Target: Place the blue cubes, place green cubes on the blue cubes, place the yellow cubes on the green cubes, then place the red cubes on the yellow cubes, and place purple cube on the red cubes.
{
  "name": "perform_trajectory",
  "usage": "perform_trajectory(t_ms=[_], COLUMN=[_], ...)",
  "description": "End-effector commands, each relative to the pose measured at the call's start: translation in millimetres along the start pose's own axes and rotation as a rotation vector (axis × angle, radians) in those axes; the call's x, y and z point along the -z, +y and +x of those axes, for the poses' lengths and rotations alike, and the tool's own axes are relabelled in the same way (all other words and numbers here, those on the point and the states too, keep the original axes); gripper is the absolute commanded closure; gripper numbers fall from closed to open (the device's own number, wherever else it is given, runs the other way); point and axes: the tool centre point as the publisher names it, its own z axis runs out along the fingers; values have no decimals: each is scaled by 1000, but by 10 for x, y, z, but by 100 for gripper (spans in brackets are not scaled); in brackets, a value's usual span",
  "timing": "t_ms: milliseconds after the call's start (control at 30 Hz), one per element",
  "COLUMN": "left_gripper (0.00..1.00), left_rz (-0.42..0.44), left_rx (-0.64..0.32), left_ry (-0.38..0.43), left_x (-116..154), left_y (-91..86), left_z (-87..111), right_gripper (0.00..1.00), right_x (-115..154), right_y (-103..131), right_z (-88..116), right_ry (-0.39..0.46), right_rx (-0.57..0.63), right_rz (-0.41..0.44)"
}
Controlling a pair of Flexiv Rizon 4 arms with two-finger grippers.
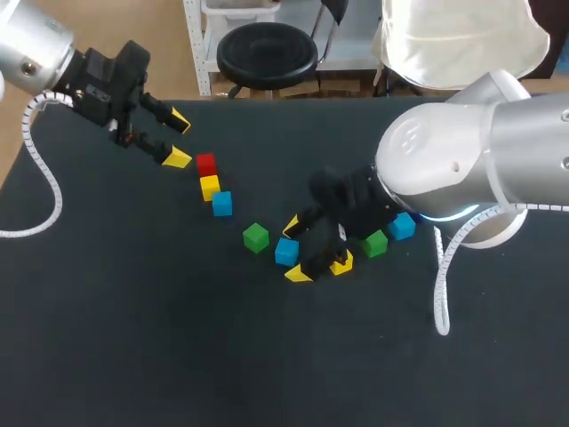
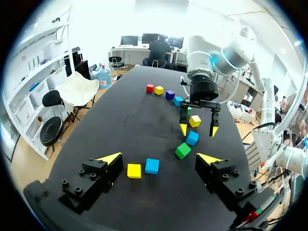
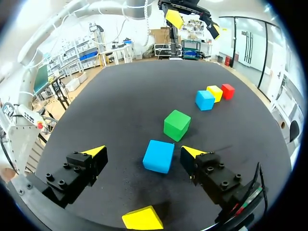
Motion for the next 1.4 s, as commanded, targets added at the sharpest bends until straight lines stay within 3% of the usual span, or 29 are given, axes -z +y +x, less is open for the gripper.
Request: perform_trajectory(t_ms=[33, 100, 133, 233, 400, 467, 533, 567, 633, 1400], left_gripper=[0, 0, 0, 0, 0, 0, 0, 0, 0, 0], left_rz=[-2, -2, -2, -2, -2, -2, -2, -2, -2, -2], left_rx=[-2, -2, -2, -2, -2, -2, -2, -2, -2, -2], left_ry=[-3, -3, -3, -3, -3, -3, -3, -3, -3, -3], left_x=[-1, -1, -1, -1, -1, -1, -1, -1, -1, -1], left_y=[-7, -7, -7, -7, -7, -7, -7, -7, -7, -7], left_z=[9, 9, 9, 9, 9, 9, 9, 9, 9, 9], right_gripper=[10, 15, 29, 52, 68, 64, 66, 61, 0, 0], right_x=[-31, -37, -38, -35, 3, 19, 33, 38, 54, 10], right_y=[-47, -56, -62, -70, -61, -50, -45, -41, -22, -135], right_z=[-29, -36, -35, -28, -4, 3, 17, 20, 27, 139], right_ry=[8, 17, 18, 25, 30, 37, 38, 38, 32, -3], right_rx=[-6, -11, -14, -31, -49, -55, -58, -59, -59, -105], right_rz=[1, 2, 3, 8, 21, 23, 23, 24, 34, 79])
